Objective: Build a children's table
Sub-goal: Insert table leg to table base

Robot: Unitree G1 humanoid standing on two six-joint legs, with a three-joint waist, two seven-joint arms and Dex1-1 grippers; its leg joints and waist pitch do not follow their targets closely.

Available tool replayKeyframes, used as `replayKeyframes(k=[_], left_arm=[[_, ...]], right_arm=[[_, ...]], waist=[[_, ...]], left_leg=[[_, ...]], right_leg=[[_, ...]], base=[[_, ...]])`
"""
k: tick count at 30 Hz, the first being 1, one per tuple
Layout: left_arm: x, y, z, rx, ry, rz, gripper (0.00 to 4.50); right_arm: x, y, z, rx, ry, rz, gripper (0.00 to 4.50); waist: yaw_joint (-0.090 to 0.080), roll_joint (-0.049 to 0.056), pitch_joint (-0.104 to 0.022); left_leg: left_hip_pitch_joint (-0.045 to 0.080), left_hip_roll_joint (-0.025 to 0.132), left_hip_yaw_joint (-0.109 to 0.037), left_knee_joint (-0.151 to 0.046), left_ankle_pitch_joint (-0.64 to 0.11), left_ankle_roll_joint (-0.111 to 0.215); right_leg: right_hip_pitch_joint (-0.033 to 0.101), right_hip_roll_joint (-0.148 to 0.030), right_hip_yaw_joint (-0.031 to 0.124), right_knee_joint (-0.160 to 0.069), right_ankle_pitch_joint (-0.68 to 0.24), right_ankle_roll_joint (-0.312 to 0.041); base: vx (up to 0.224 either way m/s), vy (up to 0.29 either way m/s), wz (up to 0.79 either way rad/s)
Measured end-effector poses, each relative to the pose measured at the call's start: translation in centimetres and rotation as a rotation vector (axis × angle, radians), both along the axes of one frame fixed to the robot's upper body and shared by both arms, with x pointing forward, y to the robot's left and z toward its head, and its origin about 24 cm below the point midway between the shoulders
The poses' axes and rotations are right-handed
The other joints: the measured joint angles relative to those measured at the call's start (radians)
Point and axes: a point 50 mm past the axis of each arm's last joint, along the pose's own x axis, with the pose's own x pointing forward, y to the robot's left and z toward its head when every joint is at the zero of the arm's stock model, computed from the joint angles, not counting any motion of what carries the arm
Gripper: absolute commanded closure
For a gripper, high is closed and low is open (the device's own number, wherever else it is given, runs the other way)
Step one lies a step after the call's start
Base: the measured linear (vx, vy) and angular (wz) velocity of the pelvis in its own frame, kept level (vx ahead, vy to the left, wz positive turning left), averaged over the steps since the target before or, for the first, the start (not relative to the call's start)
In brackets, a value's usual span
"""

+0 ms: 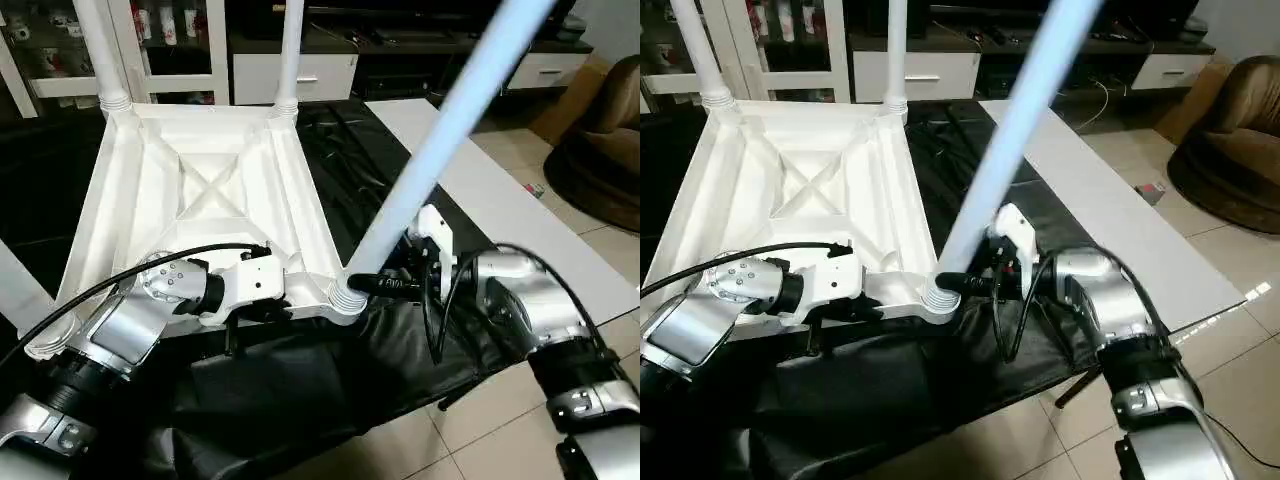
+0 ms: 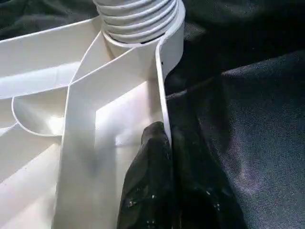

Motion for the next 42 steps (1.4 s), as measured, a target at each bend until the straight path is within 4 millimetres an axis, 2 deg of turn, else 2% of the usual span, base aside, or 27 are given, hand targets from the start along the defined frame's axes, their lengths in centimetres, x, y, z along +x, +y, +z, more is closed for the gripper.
replayKeyframes(k=[12, 26, 29, 31, 34, 37, 42], left_arm=[[-0.1, -0.2, 0.0, -0.004, 0.006, -0.014, 4.50], [-0.1, -0.2, -0.1, 0.006, 0.007, -0.012, 4.50], [0.0, 0.2, -0.2, 0.018, 0.004, 0.009, 4.50], [0.2, 0.7, -0.4, 0.029, 0.000, 0.041, 4.50], [0.3, 0.9, -0.4, 0.044, -0.015, 0.063, 4.50], [0.4, 1.0, -0.3, 0.041, -0.020, 0.071, 4.50], [0.3, 0.7, -0.1, 0.020, -0.013, 0.055, 4.50]], right_arm=[[-0.2, 0.2, 0.4, -0.083, -0.028, 0.072, 2.64], [-0.2, 0.3, -0.1, -0.081, -0.051, 0.055, 2.64], [0.1, 0.8, -0.8, -0.044, -0.027, -0.001, 2.64], [0.5, 1.6, -1.3, -0.018, -0.012, -0.055, 2.64], [0.9, 2.1, -1.3, 0.010, -0.012, -0.108, 2.64], [1.2, 1.9, -1.4, 0.070, 0.047, -0.158, 2.64], [1.1, 0.7, -1.4, 0.146, 0.162, -0.179, 2.64]], waist=[[0.008, -0.002, -0.001], [0.005, -0.005, -0.003], [-0.003, -0.008, -0.006], [-0.021, -0.010, -0.006], [-0.037, -0.008, -0.004], [-0.046, -0.006, -0.001], [-0.045, -0.004, 0.001]], left_leg=[[0.000, 0.000, 0.001, 0.000, 0.000, 0.000], [0.003, 0.000, 0.001, -0.001, 0.000, 0.000], [0.006, 0.000, 0.001, -0.003, 0.000, 0.000], [0.013, 0.001, -0.001, -0.003, 0.000, -0.001], [0.015, -0.001, -0.008, -0.004, 0.000, 0.000], [0.008, -0.006, -0.021, -0.005, 0.000, 0.000], [-0.002, -0.008, -0.017, -0.002, 0.000, 0.000]], right_leg=[[0.001, 0.000, 0.000, -0.001, -0.002, 0.002], [0.003, 0.000, 0.000, -0.001, -0.002, 0.002], [0.005, 0.001, 0.000, 0.000, -0.002, 0.002], [0.010, 0.001, 0.000, -0.001, -0.005, 0.007], [0.011, 0.001, -0.003, -0.009, -0.006, 0.008], [0.012, 0.002, -0.007, -0.022, -0.006, 0.008], [0.005, 0.002, -0.002, -0.023, 0.005, -0.008]], base=[[0.000, 0.000, 0.00], [0.000, 0.000, 0.00], [0.000, 0.000, 0.00], [0.000, 0.000, 0.00], [-0.061, 0.008, -0.04], [-0.036, 0.018, -0.06], [0.000, 0.000, 0.00]])
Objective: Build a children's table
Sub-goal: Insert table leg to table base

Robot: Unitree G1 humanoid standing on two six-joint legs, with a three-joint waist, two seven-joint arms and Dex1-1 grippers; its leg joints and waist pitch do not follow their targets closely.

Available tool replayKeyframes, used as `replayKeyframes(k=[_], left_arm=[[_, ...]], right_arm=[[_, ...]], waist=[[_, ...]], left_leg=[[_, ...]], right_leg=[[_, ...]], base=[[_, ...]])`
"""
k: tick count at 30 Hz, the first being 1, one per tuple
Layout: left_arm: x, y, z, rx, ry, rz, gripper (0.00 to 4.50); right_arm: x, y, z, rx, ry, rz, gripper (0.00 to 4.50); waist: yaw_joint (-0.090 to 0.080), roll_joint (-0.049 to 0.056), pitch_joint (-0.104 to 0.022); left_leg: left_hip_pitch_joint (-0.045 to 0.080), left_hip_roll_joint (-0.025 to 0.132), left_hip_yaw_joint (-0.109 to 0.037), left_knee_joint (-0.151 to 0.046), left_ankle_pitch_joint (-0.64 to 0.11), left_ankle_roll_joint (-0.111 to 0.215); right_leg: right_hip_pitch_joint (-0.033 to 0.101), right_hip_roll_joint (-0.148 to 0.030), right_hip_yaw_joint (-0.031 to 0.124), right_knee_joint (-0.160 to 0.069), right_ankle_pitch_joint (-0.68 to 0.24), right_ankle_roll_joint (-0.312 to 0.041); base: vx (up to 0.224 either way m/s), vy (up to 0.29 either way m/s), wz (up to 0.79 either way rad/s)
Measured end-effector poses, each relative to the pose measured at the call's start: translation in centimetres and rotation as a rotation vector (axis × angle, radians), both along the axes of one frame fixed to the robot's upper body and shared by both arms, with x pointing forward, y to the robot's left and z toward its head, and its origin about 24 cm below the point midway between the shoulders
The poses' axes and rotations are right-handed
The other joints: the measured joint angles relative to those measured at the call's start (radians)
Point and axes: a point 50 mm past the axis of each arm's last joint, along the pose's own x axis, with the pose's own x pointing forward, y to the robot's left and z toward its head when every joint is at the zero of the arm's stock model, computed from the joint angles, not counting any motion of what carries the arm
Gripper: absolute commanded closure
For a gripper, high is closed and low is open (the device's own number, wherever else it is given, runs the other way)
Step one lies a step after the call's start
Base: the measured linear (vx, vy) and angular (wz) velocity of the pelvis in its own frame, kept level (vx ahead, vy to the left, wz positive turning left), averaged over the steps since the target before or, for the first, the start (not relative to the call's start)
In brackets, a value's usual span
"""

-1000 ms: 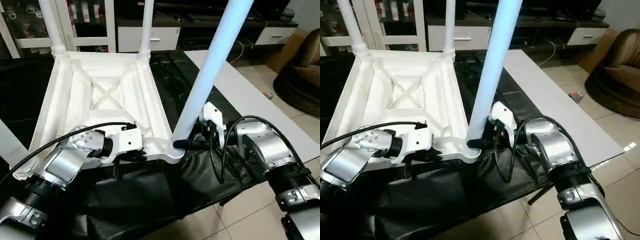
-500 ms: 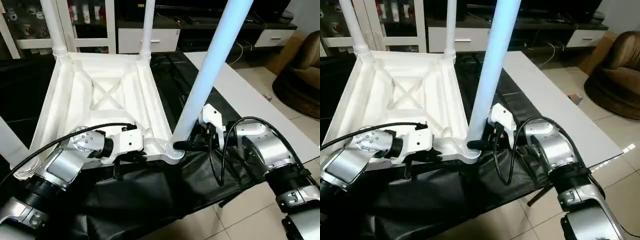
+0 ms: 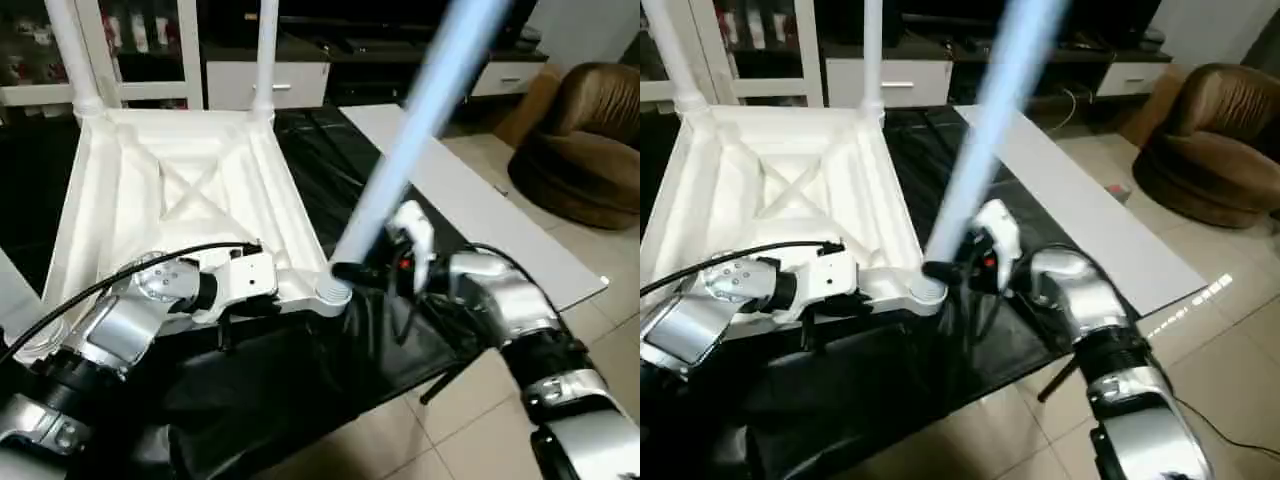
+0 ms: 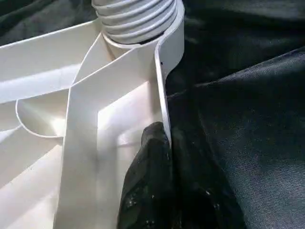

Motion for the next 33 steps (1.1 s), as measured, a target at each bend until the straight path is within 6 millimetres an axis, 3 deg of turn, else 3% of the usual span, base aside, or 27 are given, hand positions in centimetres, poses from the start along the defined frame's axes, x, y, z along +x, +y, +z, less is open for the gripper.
replayKeyframes(k=[7, 15, 22, 33], left_arm=[[-0.3, -0.8, 0.5, -0.023, -0.003, -0.058, 4.50], [-0.2, -0.7, 0.7, -0.024, -0.018, -0.048, 4.50], [-0.2, -0.6, 0.7, -0.017, -0.018, -0.046, 4.50], [-0.2, -0.5, 0.7, -0.015, -0.019, -0.045, 4.50]], right_arm=[[-0.2, -1.8, 1.4, 0.006, 0.021, 0.074, 2.64], [0.3, -1.8, 2.3, 0.026, 0.008, 0.060, 2.64], [1.3, -2.5, 5.3, 0.066, -0.080, 0.033, 2.64], [0.1, -2.4, 3.8, -0.053, 0.065, 0.168, 2.65]], waist=[[0.033, 0.007, 0.005], [0.024, 0.011, 0.008], [0.023, 0.012, 0.009], [0.024, 0.012, 0.009]], left_leg=[[-0.004, 0.006, 0.016, -0.005, 0.007, 0.003], [-0.006, 0.007, 0.021, -0.007, 0.010, 0.008], [-0.005, 0.008, 0.021, -0.006, 0.008, 0.003], [-0.005, 0.008, 0.021, -0.004, 0.011, 0.008]], right_leg=[[-0.010, 0.001, 0.003, 0.012, 0.004, 0.007], [-0.013, 0.002, 0.004, 0.010, 0.003, 0.006], [-0.013, 0.002, 0.004, 0.013, 0.004, 0.005], [-0.013, 0.002, 0.004, 0.016, 0.004, 0.005]], base=[[0.039, -0.013, 0.02], [0.000, 0.000, 0.00], [0.000, 0.000, 0.00], [0.000, 0.000, 0.00]])
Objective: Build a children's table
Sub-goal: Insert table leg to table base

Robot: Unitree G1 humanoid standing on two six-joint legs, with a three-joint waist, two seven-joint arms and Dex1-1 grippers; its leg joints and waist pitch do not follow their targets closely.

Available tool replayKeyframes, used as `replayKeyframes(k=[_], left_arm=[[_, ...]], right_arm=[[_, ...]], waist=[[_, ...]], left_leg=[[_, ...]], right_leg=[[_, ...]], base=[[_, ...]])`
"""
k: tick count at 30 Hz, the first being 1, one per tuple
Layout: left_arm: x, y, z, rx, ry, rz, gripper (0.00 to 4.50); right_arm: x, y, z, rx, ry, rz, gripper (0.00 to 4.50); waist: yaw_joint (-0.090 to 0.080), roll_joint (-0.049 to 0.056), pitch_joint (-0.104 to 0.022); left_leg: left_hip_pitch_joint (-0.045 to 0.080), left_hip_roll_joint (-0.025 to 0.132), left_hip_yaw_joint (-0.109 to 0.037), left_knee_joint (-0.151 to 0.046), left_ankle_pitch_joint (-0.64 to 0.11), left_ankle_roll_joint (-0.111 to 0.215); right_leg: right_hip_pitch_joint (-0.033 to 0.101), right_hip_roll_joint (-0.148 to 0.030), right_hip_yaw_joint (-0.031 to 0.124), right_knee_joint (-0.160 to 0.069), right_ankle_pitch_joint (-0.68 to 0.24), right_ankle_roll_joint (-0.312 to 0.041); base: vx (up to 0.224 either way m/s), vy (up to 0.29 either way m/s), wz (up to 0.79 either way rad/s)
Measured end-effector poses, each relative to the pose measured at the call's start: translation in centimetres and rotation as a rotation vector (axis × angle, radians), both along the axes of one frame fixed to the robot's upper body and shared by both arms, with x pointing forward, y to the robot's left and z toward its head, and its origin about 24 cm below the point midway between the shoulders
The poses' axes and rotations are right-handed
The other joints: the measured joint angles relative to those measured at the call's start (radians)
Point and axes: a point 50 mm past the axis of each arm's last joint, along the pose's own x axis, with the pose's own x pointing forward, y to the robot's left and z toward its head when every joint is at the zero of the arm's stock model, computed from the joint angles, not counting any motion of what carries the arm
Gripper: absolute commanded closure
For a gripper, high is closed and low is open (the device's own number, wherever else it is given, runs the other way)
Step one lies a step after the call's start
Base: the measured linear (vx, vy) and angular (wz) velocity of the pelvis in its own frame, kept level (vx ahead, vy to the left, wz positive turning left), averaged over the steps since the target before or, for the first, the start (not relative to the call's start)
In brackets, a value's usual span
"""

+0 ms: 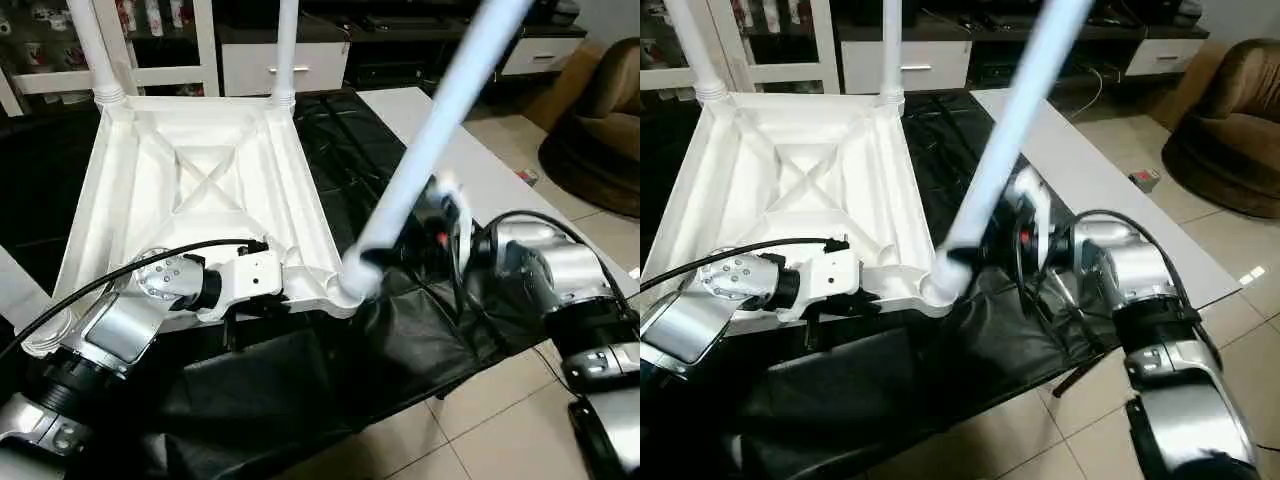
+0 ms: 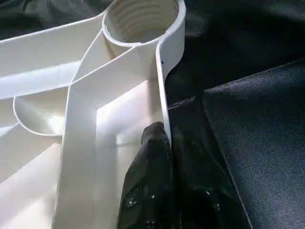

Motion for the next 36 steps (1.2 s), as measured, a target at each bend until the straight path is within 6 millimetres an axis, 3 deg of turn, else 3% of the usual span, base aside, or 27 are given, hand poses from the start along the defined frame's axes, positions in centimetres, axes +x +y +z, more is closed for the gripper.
replayKeyframes(k=[18, 36], left_arm=[[0.0, 0.1, 0.0, 0.003, 0.004, 0.003, 4.50], [0.0, 0.0, -0.1, 0.002, 0.006, 0.003, 4.50]], right_arm=[[1.0, 1.3, -0.1, -0.076, 0.006, 0.060, 2.65], [1.6, 1.9, -1.3, -0.033, 0.044, -0.022, 2.65]], waist=[[0.000, -0.001, 0.000], [0.002, -0.001, 0.000]], left_leg=[[0.001, 0.001, 0.000, 0.006, -0.003, -0.005], [0.000, 0.001, 0.000, 0.006, -0.003, -0.005]], right_leg=[[0.000, 0.000, 0.001, 0.006, 0.000, 0.000], [0.000, 0.000, 0.001, 0.006, 0.000, 0.000]], base=[[0.000, 0.000, 0.00], [0.000, 0.000, 0.00]])
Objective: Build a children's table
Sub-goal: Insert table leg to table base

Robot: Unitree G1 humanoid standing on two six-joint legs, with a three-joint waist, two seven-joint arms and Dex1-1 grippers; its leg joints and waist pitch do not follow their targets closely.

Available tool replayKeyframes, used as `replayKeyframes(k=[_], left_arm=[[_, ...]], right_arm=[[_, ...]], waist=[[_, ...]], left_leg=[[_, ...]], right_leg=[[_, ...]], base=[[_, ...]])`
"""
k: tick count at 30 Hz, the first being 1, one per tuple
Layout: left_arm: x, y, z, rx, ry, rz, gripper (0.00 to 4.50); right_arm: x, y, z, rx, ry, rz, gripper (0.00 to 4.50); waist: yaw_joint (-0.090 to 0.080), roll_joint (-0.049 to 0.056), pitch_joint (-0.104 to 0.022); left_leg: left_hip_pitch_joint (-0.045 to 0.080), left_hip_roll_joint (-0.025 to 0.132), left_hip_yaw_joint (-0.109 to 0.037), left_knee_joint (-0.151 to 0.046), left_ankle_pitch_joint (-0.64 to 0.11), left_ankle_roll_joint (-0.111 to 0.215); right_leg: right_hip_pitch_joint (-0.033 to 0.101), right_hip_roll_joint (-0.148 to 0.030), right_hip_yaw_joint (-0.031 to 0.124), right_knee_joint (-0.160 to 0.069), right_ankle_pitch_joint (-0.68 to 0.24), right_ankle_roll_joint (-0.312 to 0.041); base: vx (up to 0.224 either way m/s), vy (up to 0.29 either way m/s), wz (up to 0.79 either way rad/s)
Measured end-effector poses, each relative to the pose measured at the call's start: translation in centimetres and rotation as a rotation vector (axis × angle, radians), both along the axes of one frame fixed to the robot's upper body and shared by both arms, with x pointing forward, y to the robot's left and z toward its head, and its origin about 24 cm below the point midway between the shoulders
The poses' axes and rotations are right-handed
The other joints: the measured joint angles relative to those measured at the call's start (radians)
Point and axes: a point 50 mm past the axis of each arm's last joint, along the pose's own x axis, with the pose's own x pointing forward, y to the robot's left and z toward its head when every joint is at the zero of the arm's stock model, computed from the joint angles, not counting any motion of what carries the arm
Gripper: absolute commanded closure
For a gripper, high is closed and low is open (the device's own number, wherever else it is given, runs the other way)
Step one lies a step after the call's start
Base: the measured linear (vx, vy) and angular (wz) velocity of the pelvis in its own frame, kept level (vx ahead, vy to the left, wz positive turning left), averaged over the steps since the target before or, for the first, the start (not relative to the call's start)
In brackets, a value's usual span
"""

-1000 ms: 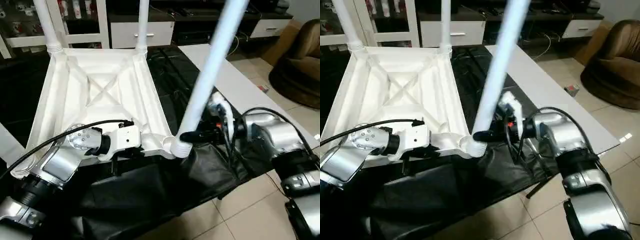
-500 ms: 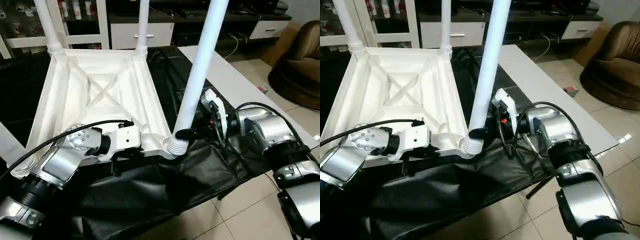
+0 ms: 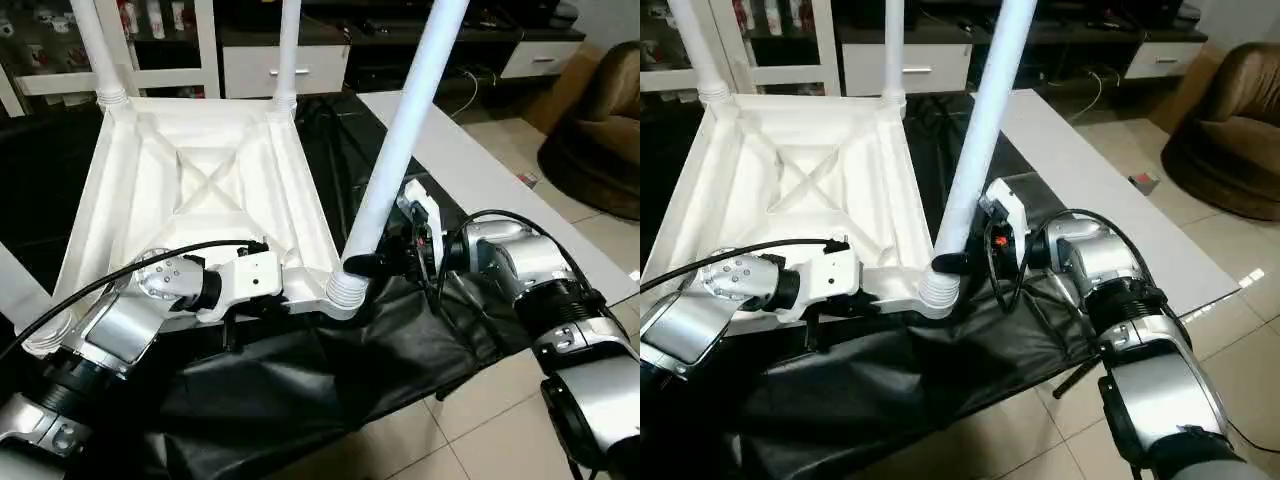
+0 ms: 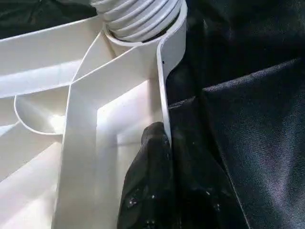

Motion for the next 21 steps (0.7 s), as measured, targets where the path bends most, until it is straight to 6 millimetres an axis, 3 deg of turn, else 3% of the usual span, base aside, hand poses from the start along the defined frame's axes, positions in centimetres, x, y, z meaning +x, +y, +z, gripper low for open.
replayKeyframes(k=[9, 21], left_arm=[[0.0, 0.1, 0.0, 0.003, -0.001, 0.008, 4.50], [0.0, 0.0, -0.2, 0.002, -0.001, 0.015, 4.50]], right_arm=[[-0.3, -0.1, -0.9, 0.049, -0.019, -0.044, 2.65], [-2.3, 0.1, -2.7, 0.124, -0.147, -0.122, 2.65]], waist=[[-0.004, -0.001, 0.000], [-0.003, -0.004, -0.003]], left_leg=[[0.000, 0.001, 0.000, 0.003, 0.000, 0.000], [0.005, 0.001, -0.002, 0.002, 0.000, 0.000]], right_leg=[[0.000, 0.000, 0.000, 0.002, 0.000, 0.000], [0.004, 0.000, 0.001, 0.001, 0.000, 0.000]], base=[[0.000, 0.000, 0.00], [0.000, 0.000, 0.00]])
